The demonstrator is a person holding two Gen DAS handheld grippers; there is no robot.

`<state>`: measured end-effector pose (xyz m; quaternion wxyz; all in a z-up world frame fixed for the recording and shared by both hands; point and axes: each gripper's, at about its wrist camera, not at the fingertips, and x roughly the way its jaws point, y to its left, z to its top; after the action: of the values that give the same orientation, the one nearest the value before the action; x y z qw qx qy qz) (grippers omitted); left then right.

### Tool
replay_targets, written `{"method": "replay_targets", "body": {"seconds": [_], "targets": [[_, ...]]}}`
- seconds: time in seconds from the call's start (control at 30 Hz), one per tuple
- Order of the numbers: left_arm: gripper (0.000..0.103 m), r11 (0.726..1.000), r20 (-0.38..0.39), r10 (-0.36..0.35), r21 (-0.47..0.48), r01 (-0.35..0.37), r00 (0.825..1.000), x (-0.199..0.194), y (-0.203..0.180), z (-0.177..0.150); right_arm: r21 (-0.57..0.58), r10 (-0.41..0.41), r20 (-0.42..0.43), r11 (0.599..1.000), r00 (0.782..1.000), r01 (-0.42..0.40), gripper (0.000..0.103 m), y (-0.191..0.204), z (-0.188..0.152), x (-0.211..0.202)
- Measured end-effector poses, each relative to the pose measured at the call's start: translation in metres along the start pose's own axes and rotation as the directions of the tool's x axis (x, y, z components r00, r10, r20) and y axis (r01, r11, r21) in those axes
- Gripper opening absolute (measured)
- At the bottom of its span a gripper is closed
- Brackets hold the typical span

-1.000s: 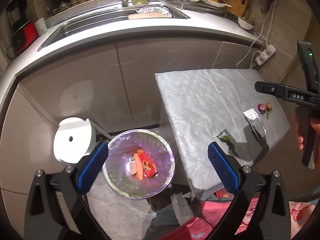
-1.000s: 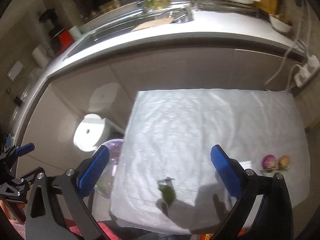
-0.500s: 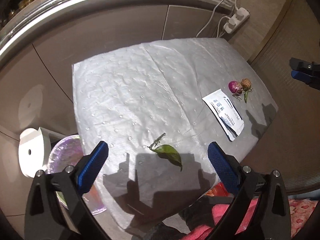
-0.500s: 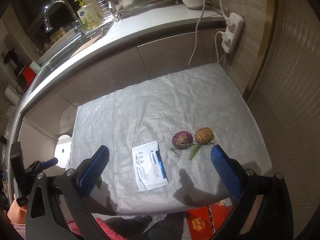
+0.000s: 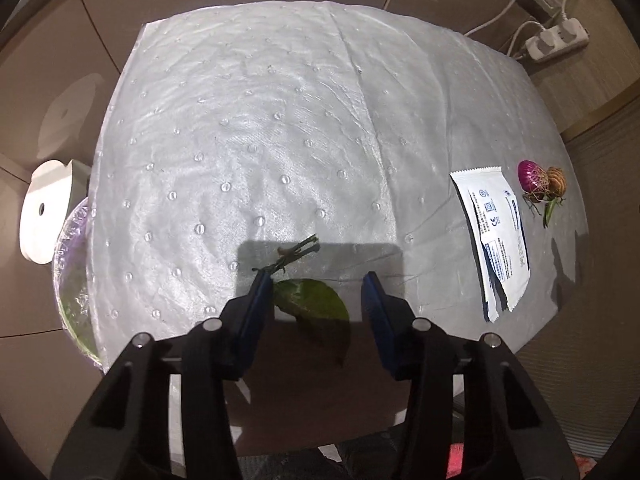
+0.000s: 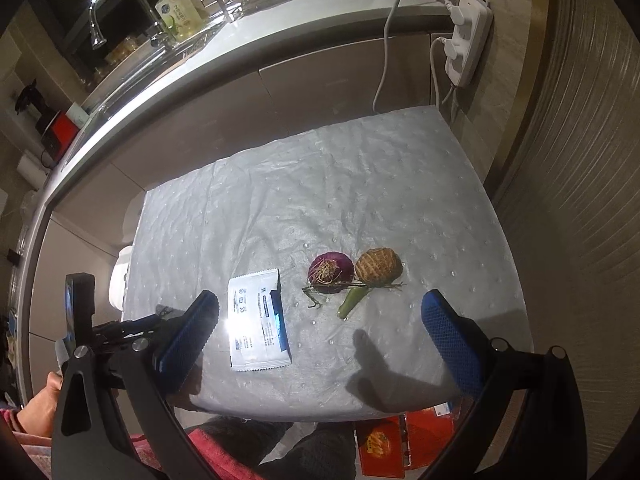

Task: Collect trash
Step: 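Lower the left tool onto the green leaf and close on it, then lift the green leaf with the left tool while the right tool grasps the white sachet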

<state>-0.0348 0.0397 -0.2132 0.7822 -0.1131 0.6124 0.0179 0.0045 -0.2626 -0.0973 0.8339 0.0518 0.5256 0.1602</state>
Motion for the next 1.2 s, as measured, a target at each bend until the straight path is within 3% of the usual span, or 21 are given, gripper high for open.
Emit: {"method": "replay_targets", "body": {"seconds": [0.03,0.1,0.13,0.27,0.53,0.7,0.73,0.8,0.83,0.87,1.07,1.1,1.13,1.17,1.2], "targets": [[0.038,1.0,0.005,0.011,0.003,-0.011,1.0,0.001,-0.001,-0.001,-0.01,0.005,-0.004,1.0,1.0,-0.005,0.101,0.0,0.0,0.002],[0.015,1.0,0.012,0.011,0.01,-0.011,1.0,0.001,-0.001,-0.002,-0.028,0.016,-0.014,0.999,1.0,-0.017,0.101,0.002,0.0,0.007],[0.013,1.0,0.001,-0.005,0.006,0.005,1.0,0.001,0.0,-0.001,-0.036,0.022,-0.02,0.999,1.0,-0.023,0.101,0.004,0.0,0.01],[0.006,0.999,0.018,-0.033,-0.01,0.033,0.999,-0.009,0.003,-0.005,-0.078,0.049,-0.051,0.996,0.997,-0.053,0.101,0.016,-0.006,0.025],[0.006,0.999,0.107,-0.026,0.049,0.021,0.994,-0.052,0.006,-0.008,-0.225,0.058,-0.13,0.971,0.99,-0.086,0.101,0.073,-0.039,0.075],[0.006,0.996,0.048,-0.053,0.077,0.049,0.997,-0.047,0.007,-0.011,-0.258,0.032,-0.142,0.964,0.989,-0.068,0.101,0.093,-0.052,0.091],[0.009,0.995,0.037,-0.059,0.089,0.055,0.998,-0.045,0.005,-0.012,-0.255,0.033,-0.144,0.964,0.989,-0.069,0.101,0.093,-0.052,0.091],[0.026,0.992,0.012,-0.056,0.115,0.054,0.998,-0.04,0.0,-0.015,-0.243,0.038,-0.146,0.967,0.989,-0.073,0.101,0.092,-0.052,0.091],[0.047,0.991,0.003,-0.045,0.129,0.044,0.999,-0.037,-0.002,-0.015,-0.236,0.038,-0.148,0.969,0.988,-0.073,0.101,0.091,-0.052,0.09],[0.059,0.989,-0.005,-0.029,0.142,0.03,1.0,-0.034,-0.004,-0.017,-0.231,0.037,-0.149,0.97,0.988,-0.071,0.101,0.09,-0.052,0.089],[0.06,0.983,-0.061,-0.036,0.177,0.046,0.998,-0.013,-0.018,-0.018,-0.193,0.026,-0.155,0.98,0.988,-0.056,0.101,0.075,-0.053,0.086],[0.058,0.983,-0.072,-0.033,0.178,0.045,0.997,-0.008,-0.019,-0.018,-0.19,0.024,-0.157,0.98,0.987,-0.054,0.101,0.073,-0.054,0.086],[0.047,0.983,-0.086,-0.029,0.179,0.044,0.996,-0.004,-0.021,-0.018,-0.188,0.021,-0.158,0.981,0.987,-0.051,0.101,0.071,-0.054,0.085],[0.028,0.983,-0.101,-0.029,0.18,0.047,0.994,0.001,-0.022,-0.019,-0.186,0.019,-0.158,0.981,0.987,-0.049,0.101,0.069,-0.055,0.085],[0.022,0.983,-0.078,-0.011,0.184,0.025,0.997,-0.001,-0.022,-0.018,-0.183,0.019,-0.159,0.982,0.987,-0.048,0.101,0.067,-0.054,0.085]]}}
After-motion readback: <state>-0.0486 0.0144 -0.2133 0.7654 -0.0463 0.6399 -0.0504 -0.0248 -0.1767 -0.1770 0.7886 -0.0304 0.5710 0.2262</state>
